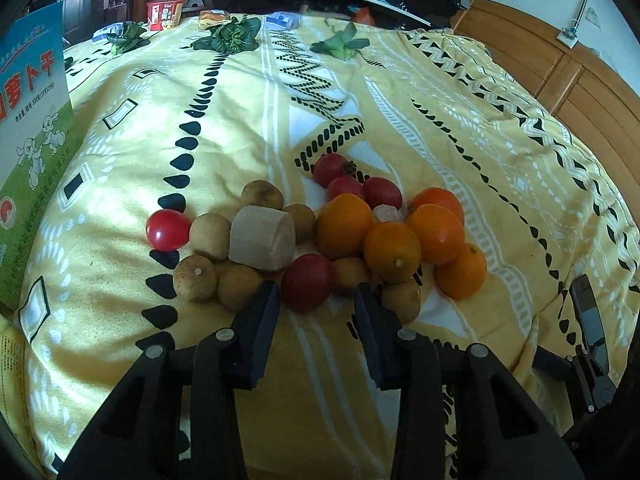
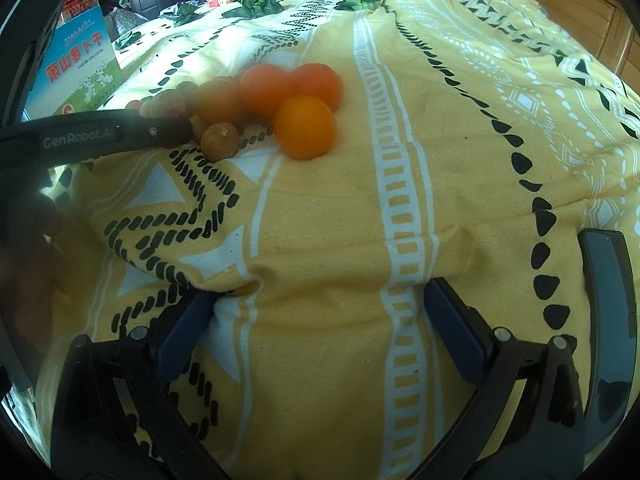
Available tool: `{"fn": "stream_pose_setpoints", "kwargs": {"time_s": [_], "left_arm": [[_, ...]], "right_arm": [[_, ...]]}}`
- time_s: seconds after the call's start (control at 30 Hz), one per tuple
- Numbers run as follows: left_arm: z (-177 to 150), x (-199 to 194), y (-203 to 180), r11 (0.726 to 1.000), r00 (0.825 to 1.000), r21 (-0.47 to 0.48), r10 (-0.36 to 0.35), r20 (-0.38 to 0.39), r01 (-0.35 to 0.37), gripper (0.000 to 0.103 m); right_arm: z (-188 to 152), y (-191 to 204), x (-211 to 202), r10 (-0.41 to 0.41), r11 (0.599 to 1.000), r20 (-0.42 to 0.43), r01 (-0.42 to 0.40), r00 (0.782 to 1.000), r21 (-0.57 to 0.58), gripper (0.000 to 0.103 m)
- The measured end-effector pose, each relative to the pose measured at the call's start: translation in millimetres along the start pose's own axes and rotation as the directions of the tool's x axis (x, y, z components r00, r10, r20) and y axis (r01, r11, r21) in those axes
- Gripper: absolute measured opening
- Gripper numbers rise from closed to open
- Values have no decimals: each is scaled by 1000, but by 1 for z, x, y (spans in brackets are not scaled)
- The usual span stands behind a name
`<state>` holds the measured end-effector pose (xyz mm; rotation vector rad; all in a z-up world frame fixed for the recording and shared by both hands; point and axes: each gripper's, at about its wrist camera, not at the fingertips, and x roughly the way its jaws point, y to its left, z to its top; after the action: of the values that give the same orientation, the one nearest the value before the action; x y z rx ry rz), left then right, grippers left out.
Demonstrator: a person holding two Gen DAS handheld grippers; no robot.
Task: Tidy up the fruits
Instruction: 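Grasp a red tomato with the left tool while the right tool grasps a kiwi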
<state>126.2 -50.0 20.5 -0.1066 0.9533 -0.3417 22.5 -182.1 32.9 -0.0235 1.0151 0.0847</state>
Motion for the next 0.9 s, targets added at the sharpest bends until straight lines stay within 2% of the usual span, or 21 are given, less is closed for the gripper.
{"fn": "stream_pose_setpoints", "kwargs": {"time_s": [0.13,0.27,0.33,0.43,0.5,0.57,0.6,0.7,0.73,0.8,0.87,0.9], "left_arm": [[6,-3,1,1000,999,-5,8,36,-8,36],[8,3,1,1000,1000,5,-1,22,0,36],[7,2,1,1000,1000,12,2,22,-2,28],[3,-3,2,1000,1000,7,11,23,-11,26],[0,-14,3,1000,999,-3,13,43,-13,26],[-4,-31,3,1000,997,-15,10,73,-9,26],[-7,-40,2,1000,996,-14,11,88,-10,26],[-16,-69,4,1000,992,-19,22,125,-20,26],[-18,-76,5,999,991,-29,32,129,-29,26],[-24,-90,9,998,988,-47,55,141,-49,26],[-27,-103,14,997,986,-65,62,156,-52,26],[-29,-108,17,996,985,-73,63,160,-52,26]], "right_arm": [[0,-1,0,5,1000,4,-5,1000,2,103],[0,-2,-1,12,1000,5,-12,1000,6,103],[1,-3,-1,15,1000,-4,-15,1000,4,103],[1,-8,-5,80,997,-30,-80,996,-1,103],[0,-18,-13,164,986,-9,-163,987,27,103],[-2,-28,-24,210,975,29,-211,977,74,101],[-3,-31,-29,223,972,46,-226,974,67,101],[0,-33,-46,192,980,105,-196,976,28,101],[4,-35,-49,216,975,111,-221,970,37,101],[13,-30,-50,241,970,96,-244,966,19,93],[26,-21,-46,293,956,57,-293,954,-11,59],[32,-17,-40,321,947,41,-321,946,-9,53]]}}
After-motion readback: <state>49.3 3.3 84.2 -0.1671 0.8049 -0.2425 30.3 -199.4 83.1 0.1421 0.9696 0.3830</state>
